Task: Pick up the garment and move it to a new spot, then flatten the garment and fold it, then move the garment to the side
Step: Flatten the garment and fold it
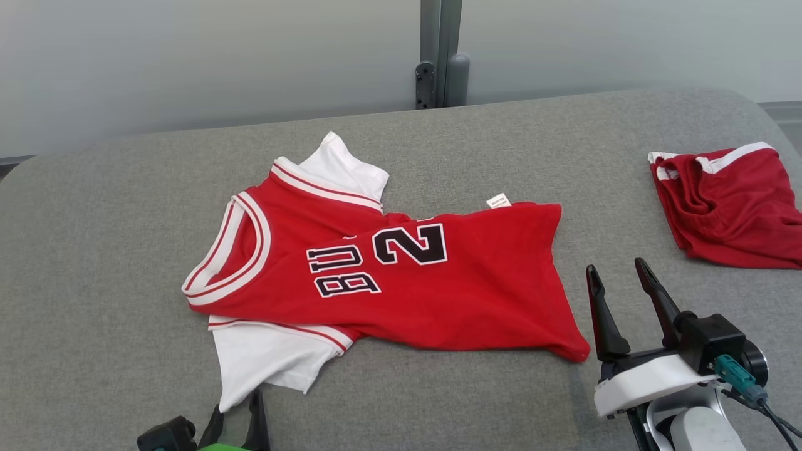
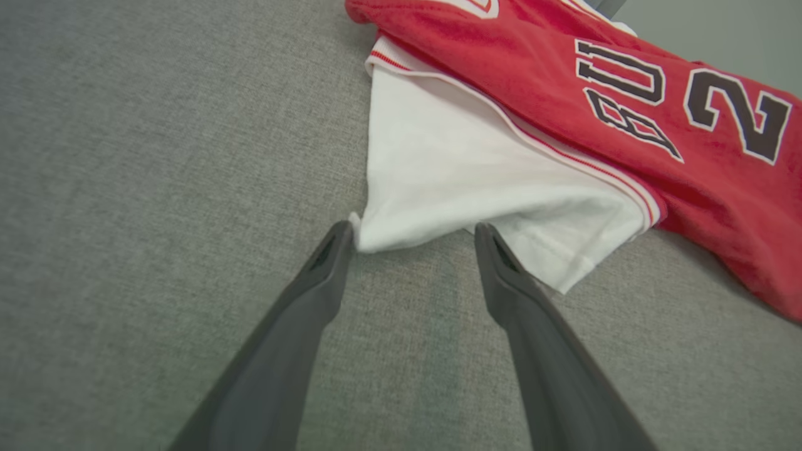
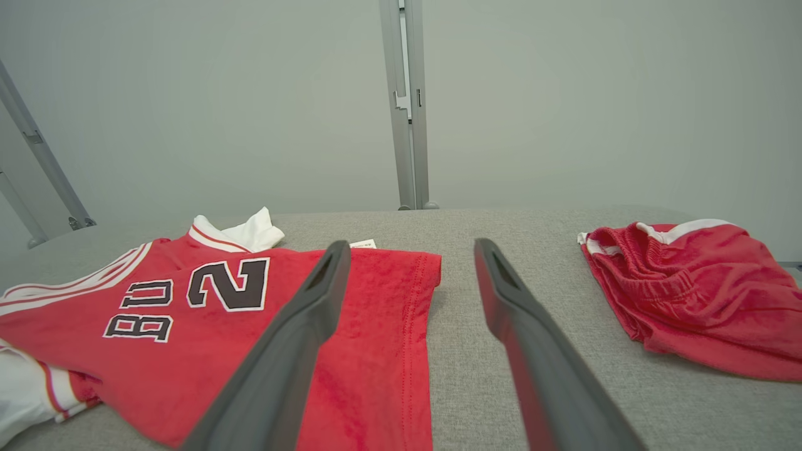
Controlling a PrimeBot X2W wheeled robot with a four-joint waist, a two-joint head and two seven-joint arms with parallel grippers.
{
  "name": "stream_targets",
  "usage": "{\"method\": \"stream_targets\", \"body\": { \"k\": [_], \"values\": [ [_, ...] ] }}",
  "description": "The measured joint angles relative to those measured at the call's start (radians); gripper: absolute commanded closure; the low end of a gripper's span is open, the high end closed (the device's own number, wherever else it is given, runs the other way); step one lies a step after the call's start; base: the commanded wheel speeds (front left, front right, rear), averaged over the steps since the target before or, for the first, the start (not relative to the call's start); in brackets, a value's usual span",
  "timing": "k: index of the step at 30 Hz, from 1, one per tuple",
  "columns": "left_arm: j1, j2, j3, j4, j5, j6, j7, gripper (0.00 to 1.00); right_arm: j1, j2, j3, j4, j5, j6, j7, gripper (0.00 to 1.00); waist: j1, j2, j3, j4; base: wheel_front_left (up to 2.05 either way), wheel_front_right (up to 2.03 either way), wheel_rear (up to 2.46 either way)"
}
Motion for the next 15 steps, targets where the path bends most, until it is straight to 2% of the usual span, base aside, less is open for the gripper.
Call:
{"method": "stream_targets", "body": {
  "k": [3,6,7,10,13,15],
  "values": [
    [-0.004,-0.002,-0.002,0.014,-0.008,-0.008,-0.007,0.23,0.0,0.0,0.0,0.002,-0.001,0.0,0.0,0.0,0.0,0.0,-0.001,-0.005,0.0,0.0,0.0],
    [-0.012,-0.005,-0.004,0.015,-0.023,-0.023,-0.02,0.21,0.0,0.0,-0.002,0.002,-0.002,0.0,0.0,0.0,0.0,0.0,-0.002,-0.008,0.0,0.0,0.0],
    [-0.015,-0.006,-0.006,0.015,-0.032,-0.025,-0.022,0.25,0.0,0.0,-0.003,0.002,-0.003,0.0,0.0,0.0,0.0,0.0,-0.002,-0.008,0.0,0.0,0.0],
    [-0.016,-0.007,-0.011,0.014,-0.034,-0.033,-0.032,0.51,0.001,0.0,-0.004,0.004,-0.004,0.0,0.0,0.0,0.0,0.0,-0.002,-0.008,0.0,0.0,0.0],
    [-0.022,-0.008,-0.013,0.007,-0.039,-0.042,-0.045,0.6,0.001,0.0,-0.006,0.005,-0.004,0.0,0.0,0.0,0.0,0.0,-0.001,-0.007,0.0,0.0,0.0],
    [-0.024,-0.009,-0.015,0.001,-0.039,-0.043,-0.05,0.6,0.001,0.0,-0.007,0.008,-0.004,0.0,0.0,0.0,0.0,0.0,0.0,-0.006,0.0,0.0,0.0]
  ]
}}
